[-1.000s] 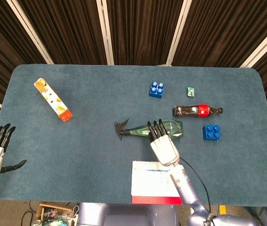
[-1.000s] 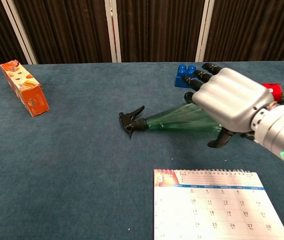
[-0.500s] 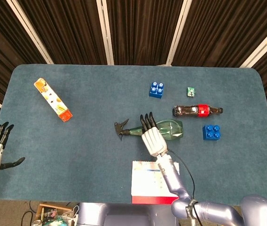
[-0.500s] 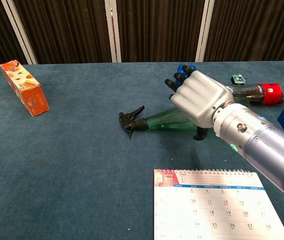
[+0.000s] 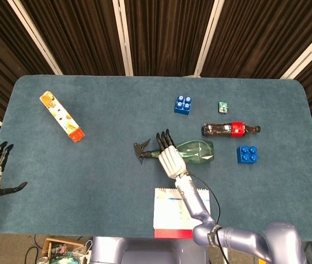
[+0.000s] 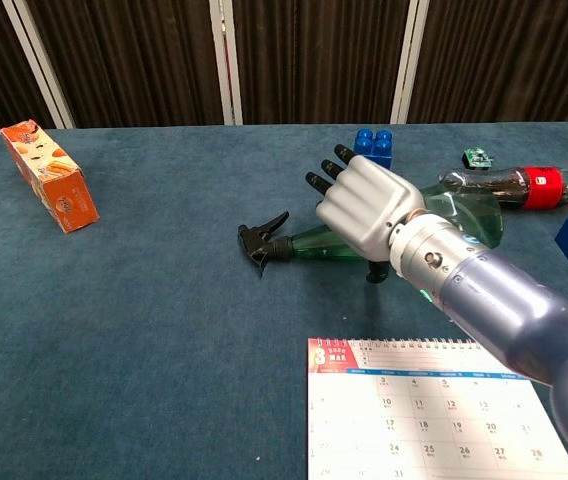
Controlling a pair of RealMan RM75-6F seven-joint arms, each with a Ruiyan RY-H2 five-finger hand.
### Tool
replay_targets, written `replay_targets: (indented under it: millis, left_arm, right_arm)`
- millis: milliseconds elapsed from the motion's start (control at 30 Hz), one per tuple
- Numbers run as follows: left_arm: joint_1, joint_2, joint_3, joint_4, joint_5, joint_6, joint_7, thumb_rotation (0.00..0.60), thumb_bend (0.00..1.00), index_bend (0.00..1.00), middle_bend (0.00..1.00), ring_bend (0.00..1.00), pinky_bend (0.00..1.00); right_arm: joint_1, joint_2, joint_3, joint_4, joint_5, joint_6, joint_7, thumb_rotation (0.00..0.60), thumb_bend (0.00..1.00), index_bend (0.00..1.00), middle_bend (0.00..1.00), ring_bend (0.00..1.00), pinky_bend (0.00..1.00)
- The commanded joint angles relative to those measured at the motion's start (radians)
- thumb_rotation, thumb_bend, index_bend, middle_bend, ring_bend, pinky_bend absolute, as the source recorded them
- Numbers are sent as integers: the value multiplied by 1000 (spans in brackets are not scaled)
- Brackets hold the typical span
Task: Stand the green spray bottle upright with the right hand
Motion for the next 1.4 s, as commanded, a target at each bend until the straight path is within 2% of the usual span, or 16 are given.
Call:
replay_targets:
  millis: [33, 200, 367, 500, 700, 967, 1233, 1400]
  left_arm:
    - [-4, -3, -3, 4, -13, -11, 5, 600, 44, 0, 0, 0, 0]
    - [-9, -7, -10, 9, -41, -28, 13, 600, 44, 0, 0, 0, 0]
    - [-15, -7, -12, 10, -56, -46, 15, 600, 44, 0, 0, 0, 0]
    - [-13, -2, -11, 6, -54, -42, 10, 600, 44, 0, 0, 0, 0]
    - [1, 10, -2, -8, -26, -10, -7, 600, 44, 0, 0, 0, 0]
    - [24, 26, 15, -26, 30, 48, -31, 600, 45, 0, 0, 0, 0]
    - [44, 37, 30, -39, 85, 101, -49, 600, 44, 0, 0, 0, 0]
    - [53, 42, 38, -41, 109, 122, -62, 600, 44, 0, 0, 0, 0]
  right_arm:
    - [30, -19, -1, 52, 4, -26, 37, 600, 138, 319, 0, 0, 0]
    - [63, -35, -7, 139, 8, -64, 77, 600, 252, 413, 0, 0, 0]
    - [84, -45, -17, 195, 8, -80, 109, 600, 515, 610, 0, 0, 0]
    - [92, -53, -25, 207, 3, -65, 118, 600, 624, 772, 14, 0, 0]
    - [91, -49, -56, 174, -59, 9, 137, 600, 631, 888, 84, 0, 0]
    - [69, 8, -81, 21, -156, 147, 129, 600, 616, 892, 89, 0, 0]
    - [42, 98, -94, -154, -233, 238, 129, 600, 599, 896, 90, 0, 0]
    - [17, 172, -95, -264, -292, 287, 241, 600, 579, 909, 78, 0, 0]
